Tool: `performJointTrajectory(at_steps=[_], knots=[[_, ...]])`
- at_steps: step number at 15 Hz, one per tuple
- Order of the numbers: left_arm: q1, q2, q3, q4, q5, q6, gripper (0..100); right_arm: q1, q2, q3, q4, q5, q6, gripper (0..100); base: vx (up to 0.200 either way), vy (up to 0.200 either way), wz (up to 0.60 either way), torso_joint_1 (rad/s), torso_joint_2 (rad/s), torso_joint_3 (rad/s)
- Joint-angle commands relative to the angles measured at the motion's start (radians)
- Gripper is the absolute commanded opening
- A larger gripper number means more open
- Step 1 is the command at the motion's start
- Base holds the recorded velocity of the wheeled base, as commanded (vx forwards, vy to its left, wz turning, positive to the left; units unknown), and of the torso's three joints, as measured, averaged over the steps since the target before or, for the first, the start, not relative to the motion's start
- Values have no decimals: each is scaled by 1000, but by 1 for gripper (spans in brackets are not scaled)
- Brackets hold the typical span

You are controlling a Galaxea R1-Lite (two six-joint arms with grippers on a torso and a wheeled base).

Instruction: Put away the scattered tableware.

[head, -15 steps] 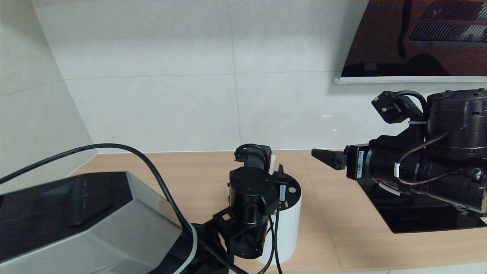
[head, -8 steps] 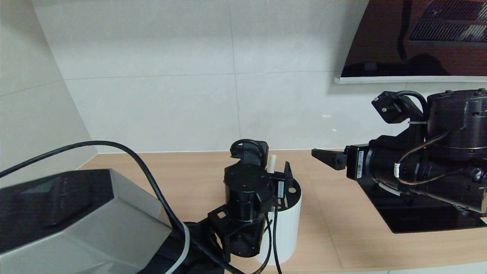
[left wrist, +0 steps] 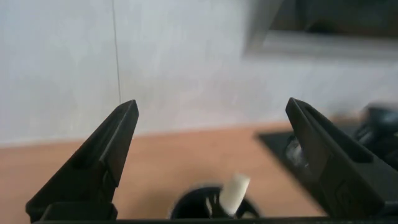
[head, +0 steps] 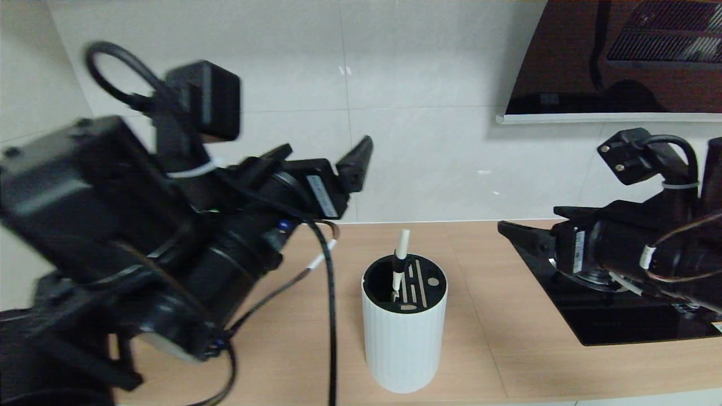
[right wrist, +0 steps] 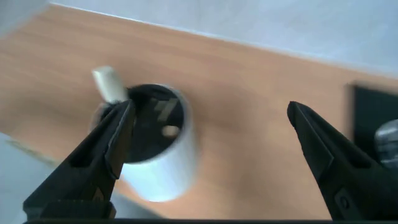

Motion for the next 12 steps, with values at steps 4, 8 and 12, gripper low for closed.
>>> performJointTrajectory(at_steps=[4, 8, 12], knots=[[265, -693, 247, 360, -151, 7, 100, -119, -569, 337, 6, 10, 4, 100, 0, 0, 0, 0, 0, 0], [440, -1090, 261, 811, -206, 6, 100, -238, -936, 493, 94, 27, 4, 100, 0, 0, 0, 0, 0, 0], [563, -1362, 266, 1066, -274, 7, 100, -376, -1158, 489, 283, 26, -7, 100, 0, 0, 0, 0, 0, 0]])
